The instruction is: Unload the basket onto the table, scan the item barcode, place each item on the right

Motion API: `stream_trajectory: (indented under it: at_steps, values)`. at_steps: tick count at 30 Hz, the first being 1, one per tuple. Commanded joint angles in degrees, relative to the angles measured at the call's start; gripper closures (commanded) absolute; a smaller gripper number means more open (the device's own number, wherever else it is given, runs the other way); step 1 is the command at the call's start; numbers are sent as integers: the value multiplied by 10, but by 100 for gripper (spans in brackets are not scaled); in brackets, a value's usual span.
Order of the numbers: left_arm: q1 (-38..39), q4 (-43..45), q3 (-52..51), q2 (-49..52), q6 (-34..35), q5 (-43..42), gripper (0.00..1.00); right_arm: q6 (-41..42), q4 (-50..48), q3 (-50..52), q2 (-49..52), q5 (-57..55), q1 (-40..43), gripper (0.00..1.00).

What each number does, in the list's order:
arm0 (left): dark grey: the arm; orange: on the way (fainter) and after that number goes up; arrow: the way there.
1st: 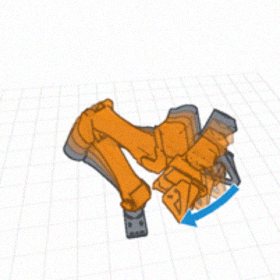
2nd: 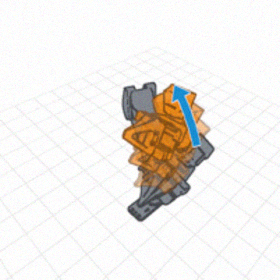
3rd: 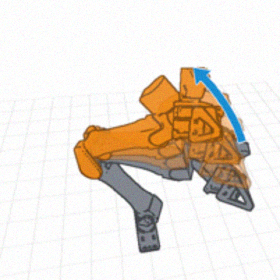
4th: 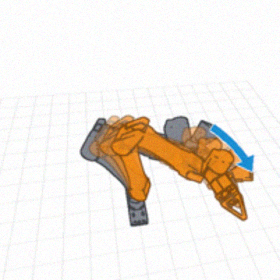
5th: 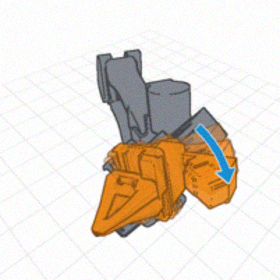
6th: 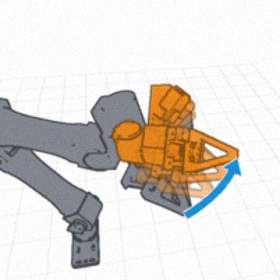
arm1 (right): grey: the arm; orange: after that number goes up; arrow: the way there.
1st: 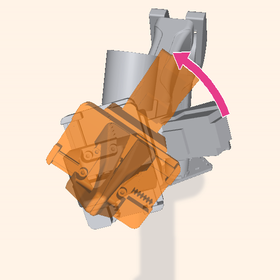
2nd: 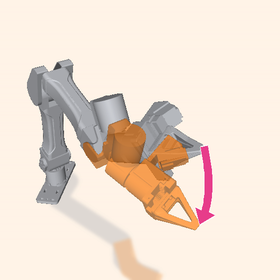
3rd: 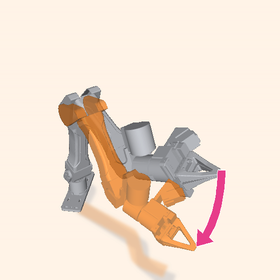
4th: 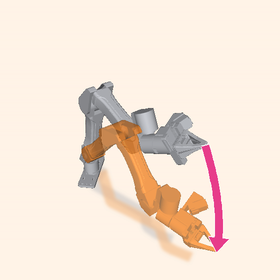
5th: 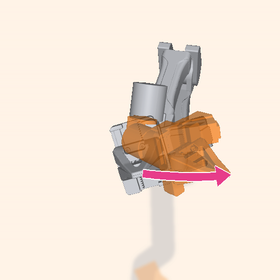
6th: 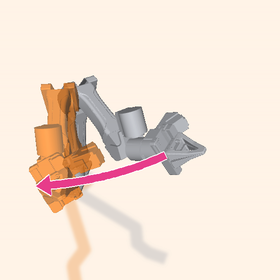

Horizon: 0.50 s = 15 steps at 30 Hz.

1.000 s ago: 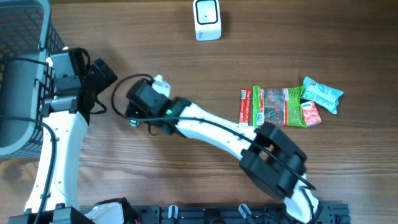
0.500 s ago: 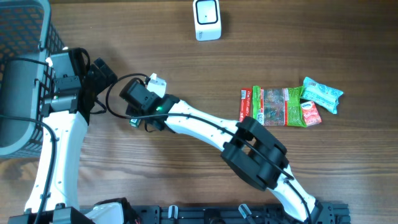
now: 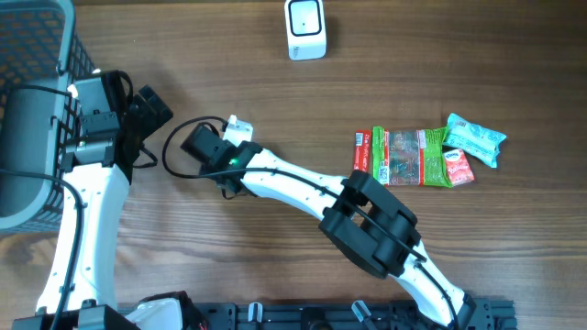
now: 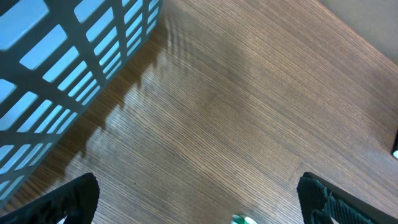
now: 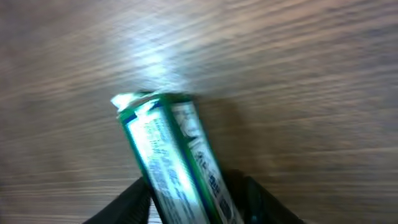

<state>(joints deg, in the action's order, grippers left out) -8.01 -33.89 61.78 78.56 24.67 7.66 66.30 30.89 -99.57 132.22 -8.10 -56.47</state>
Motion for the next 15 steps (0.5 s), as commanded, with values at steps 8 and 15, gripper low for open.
stream_trajectory:
  at_steps: [8,15]
  values:
    - [-2,2,4,2,-3,5,0,-223,55,-6,5,150,100,79]
    - [-2,2,4,2,-3,5,0,-361,139,-6,3,245,191,81]
